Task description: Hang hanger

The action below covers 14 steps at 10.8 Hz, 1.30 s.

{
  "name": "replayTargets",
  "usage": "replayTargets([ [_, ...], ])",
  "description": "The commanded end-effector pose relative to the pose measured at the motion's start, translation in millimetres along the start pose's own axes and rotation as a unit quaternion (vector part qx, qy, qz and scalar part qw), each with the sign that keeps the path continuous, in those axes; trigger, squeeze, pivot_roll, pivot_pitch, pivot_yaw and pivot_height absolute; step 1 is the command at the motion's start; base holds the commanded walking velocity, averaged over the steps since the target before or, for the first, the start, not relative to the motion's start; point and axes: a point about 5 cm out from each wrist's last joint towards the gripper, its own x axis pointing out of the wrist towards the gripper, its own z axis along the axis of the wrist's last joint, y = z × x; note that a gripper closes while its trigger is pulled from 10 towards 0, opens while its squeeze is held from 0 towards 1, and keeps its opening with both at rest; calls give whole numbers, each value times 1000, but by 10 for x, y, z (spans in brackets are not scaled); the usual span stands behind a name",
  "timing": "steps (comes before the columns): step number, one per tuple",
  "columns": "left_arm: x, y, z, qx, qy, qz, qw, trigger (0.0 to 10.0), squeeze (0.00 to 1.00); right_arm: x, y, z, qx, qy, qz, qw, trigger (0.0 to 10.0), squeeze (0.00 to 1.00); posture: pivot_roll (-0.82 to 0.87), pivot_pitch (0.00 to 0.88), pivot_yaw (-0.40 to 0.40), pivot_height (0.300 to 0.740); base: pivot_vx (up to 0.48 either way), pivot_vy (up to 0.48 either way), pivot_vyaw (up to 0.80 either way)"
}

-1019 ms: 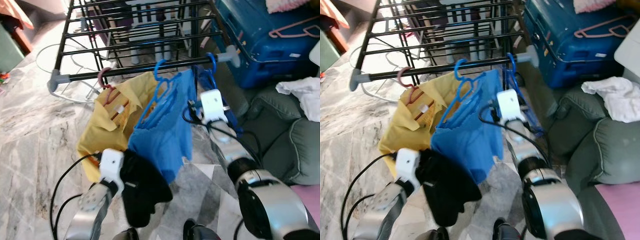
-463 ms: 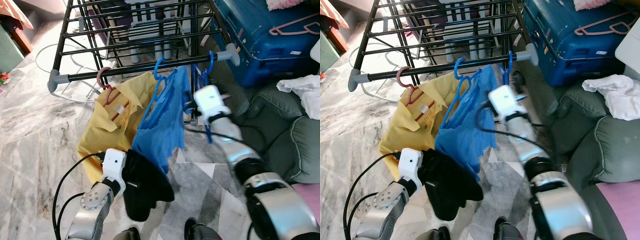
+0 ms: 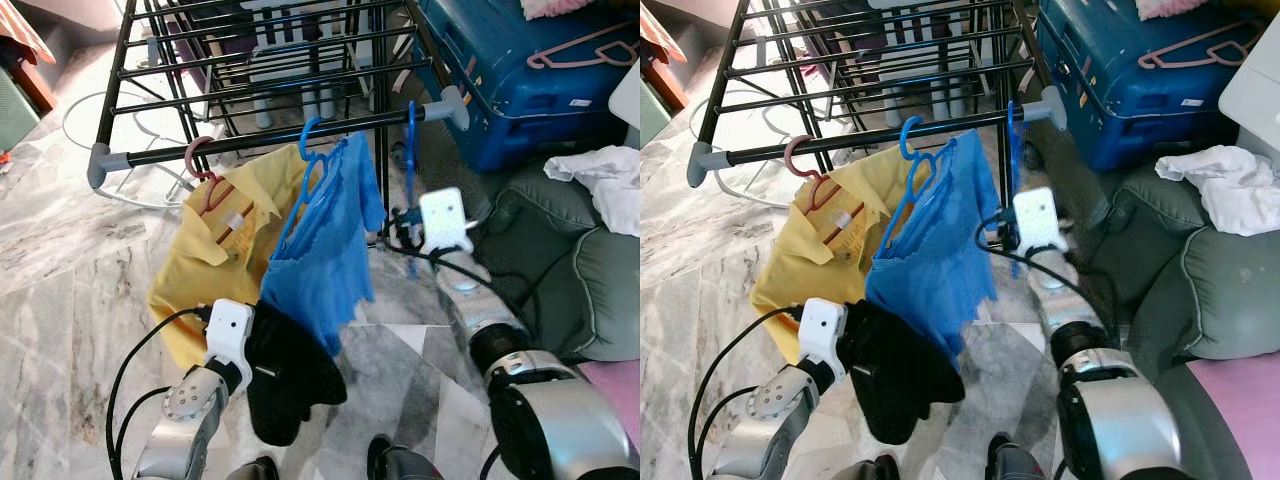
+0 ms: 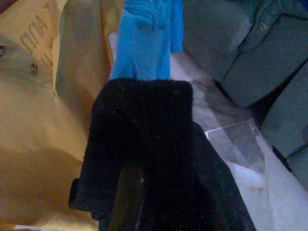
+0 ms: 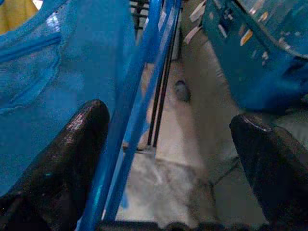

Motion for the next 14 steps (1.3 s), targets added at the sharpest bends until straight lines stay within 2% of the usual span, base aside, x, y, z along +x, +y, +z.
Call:
replayTargets([
  [1,-8,35,11,6,0,1,1000,10000,0,-4,38,-30,6,12,6,1000,10000,0,-79,170,91,740,0,0,0],
  [4,-17,43,8,7,1,1,1000,10000,0,26,30,34,5,7,10,1000,10000,0,-79,169,96,740,0,0,0],
  [8,-5,27,14,8,1,-3,1000,10000,0,122,-89,286,-5,-16,5,1000,10000,0,-80,167,100,740,0,0,0],
  [10,-15,31,13,8,1,-3,1000,10000,0,122,-149,225,-20,11,-23,999,10000,0,-78,166,103,740,0,0,0],
  [12,-12,16,11,9,3,-7,1000,10000,0,117,-253,185,-16,28,-53,998,10000,0,-79,168,107,740,0,0,0],
  [14,-8,18,5,10,5,-8,1000,10000,0,119,-232,207,-17,16,-36,999,10000,0,-88,171,109,740,0,0,0],
])
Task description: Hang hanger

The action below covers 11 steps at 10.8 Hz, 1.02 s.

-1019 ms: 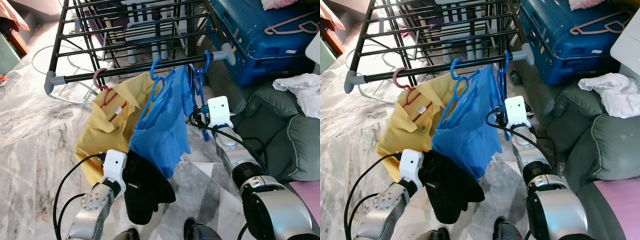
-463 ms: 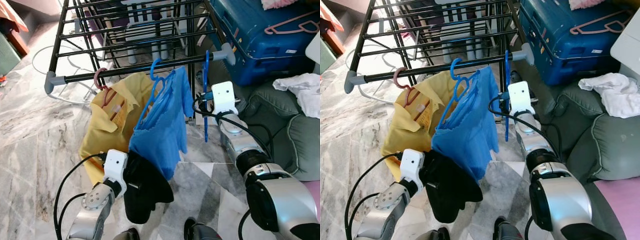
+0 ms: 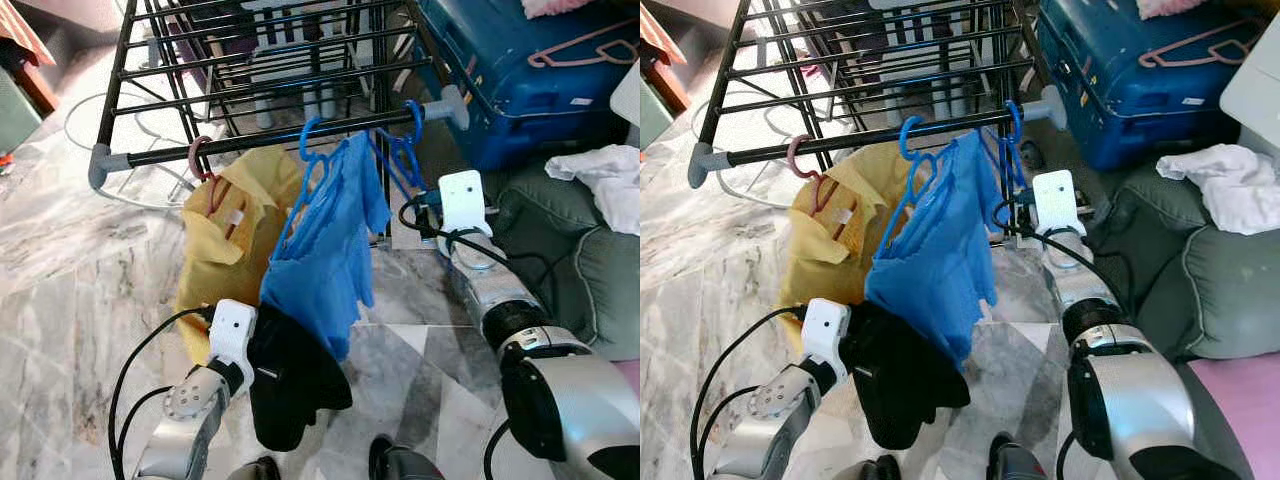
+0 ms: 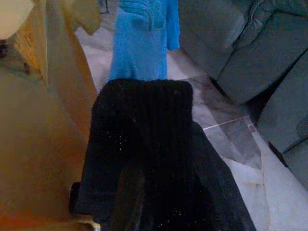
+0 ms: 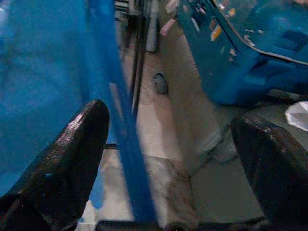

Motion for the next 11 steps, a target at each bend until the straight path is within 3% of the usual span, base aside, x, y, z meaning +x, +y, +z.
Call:
replayTargets([
  [1,-13,38,7,8,3,3,1000,10000,0,13,81,81,5,-14,21,1000,10000,0,-90,171,108,740,0,0,0],
  [4,15,16,8,8,4,-2,1000,10000,0,37,120,168,-3,-20,57,998,10000,0,-95,172,109,740,0,0,0],
  [5,12,14,1,8,6,-3,1000,10000,0,42,97,161,1,-14,60,998,6784,0,-95,172,111,740,0,0,0],
  [6,11,12,-3,8,7,-4,1000,10000,0,47,98,171,7,-12,63,998,0,0,-93,172,113,740,0,0,0],
  [7,13,17,-2,9,8,-4,1000,10000,0,57,108,192,31,-5,68,997,0,0,-92,170,114,740,0,0,0],
  [11,14,13,-11,9,10,-4,1000,10000,0,63,182,215,51,9,78,996,0,0,-92,167,111,740,0,0,0],
])
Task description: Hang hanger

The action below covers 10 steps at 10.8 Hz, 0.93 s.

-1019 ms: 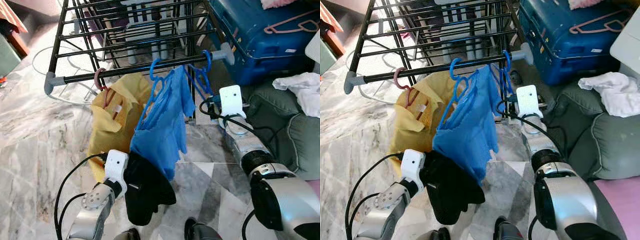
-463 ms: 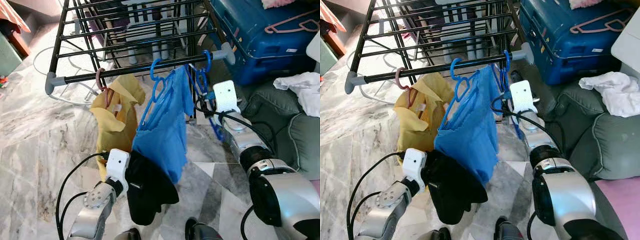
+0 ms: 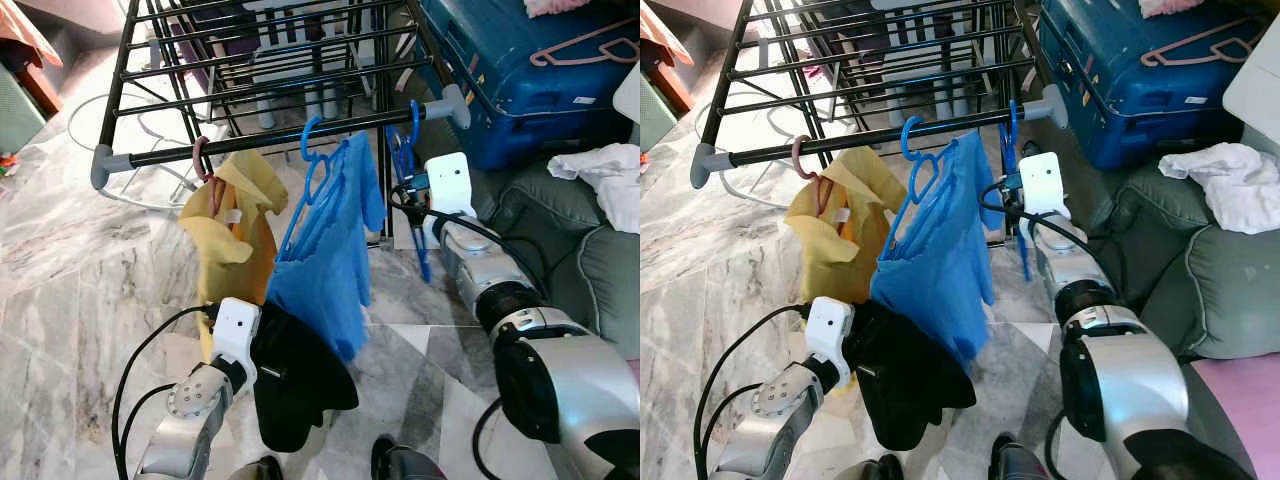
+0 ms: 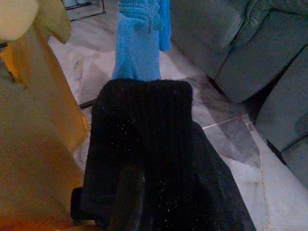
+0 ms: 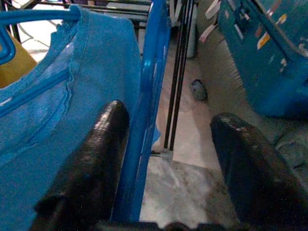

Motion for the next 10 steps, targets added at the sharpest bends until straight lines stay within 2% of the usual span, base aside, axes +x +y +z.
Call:
replayTargets([
  [1,-10,34,-27,5,10,3,1000,10000,0,2,59,-35,10,13,4,1000,0,0,-93,166,112,740,0,0,0],
  [5,9,17,-21,6,9,0,1000,10000,0,0,115,-65,12,20,12,1000,0,0,-98,157,113,740,0,0,0],
  [10,29,3,-27,7,11,-3,1000,10000,0,-28,78,-171,7,37,21,999,0,0,-102,154,111,740,0,0,0],
])
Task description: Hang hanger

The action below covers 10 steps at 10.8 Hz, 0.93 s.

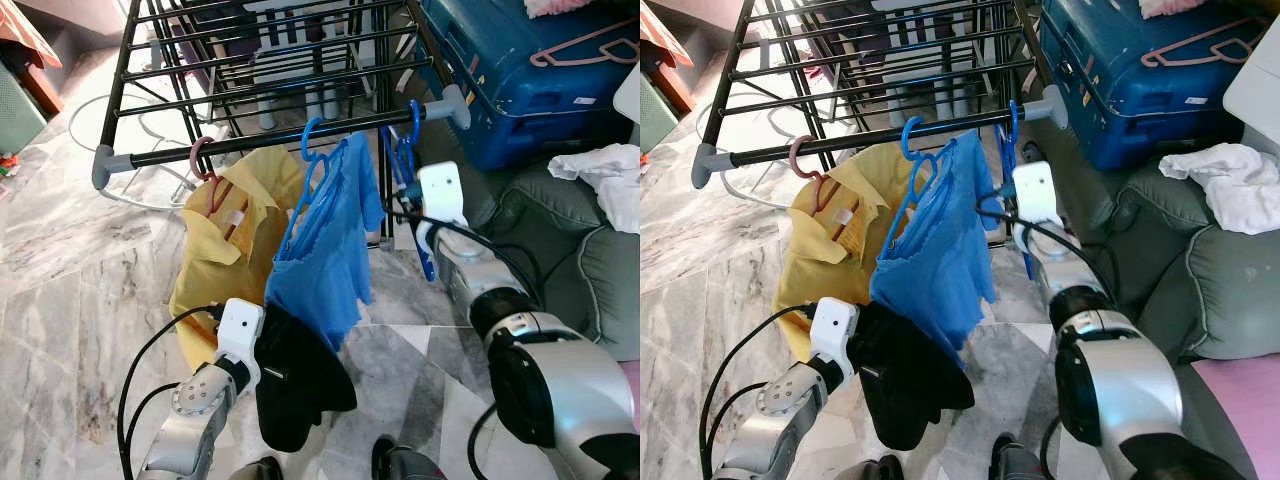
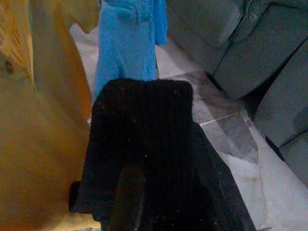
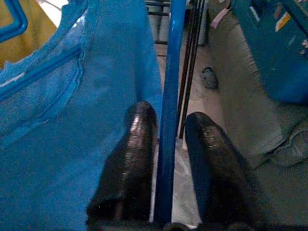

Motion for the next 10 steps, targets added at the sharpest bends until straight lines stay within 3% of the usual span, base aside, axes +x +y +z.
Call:
replayTargets([
  [1,-9,30,4,7,1,2,1000,10000,0,-19,7,-99,0,15,7,1000,0,0,-107,153,111,740,0,0,0],
  [6,16,16,5,8,2,-3,1000,10000,0,-116,-241,-304,-26,25,2,999,0,0,-125,158,117,740,0,0,0],
  [9,38,20,16,10,1,-5,1000,10000,0,-121,-242,-301,-35,20,9,999,0,0,-127,155,120,740,0,0,0],
  [10,36,17,11,9,2,-4,1000,10000,0,-114,-232,-283,-43,19,12,999,9176,0,-124,153,118,740,0,0,0],
])
